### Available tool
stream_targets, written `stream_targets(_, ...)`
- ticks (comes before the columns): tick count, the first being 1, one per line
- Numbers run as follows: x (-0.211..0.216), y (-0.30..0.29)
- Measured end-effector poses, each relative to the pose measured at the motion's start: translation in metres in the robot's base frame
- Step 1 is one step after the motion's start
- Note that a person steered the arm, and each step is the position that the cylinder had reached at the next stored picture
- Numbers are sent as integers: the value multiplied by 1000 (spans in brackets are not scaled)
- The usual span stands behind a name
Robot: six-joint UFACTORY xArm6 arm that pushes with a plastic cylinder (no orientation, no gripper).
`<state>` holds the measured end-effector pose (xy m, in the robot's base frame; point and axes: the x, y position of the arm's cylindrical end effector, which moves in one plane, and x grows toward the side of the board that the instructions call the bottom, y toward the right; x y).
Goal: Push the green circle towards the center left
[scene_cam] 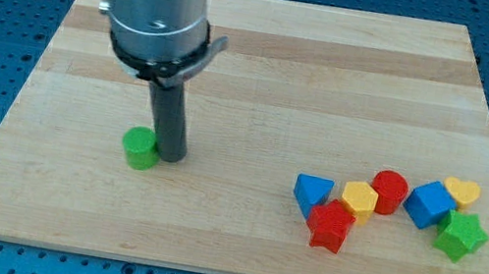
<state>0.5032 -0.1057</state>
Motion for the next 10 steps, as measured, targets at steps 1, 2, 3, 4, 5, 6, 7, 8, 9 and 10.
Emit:
stream_targets(1,27,8)
stream_targets(2,45,30)
stream_targets(3,50,0)
stream_targets(4,24,-53)
stream_targets(5,0,-57)
stream_targets(6,-49,-57)
stream_targets(7,-49,-59)
stream_targets(8,-69,-59)
stream_targets(9,-84,-59)
stream_targets(10,-90,-59)
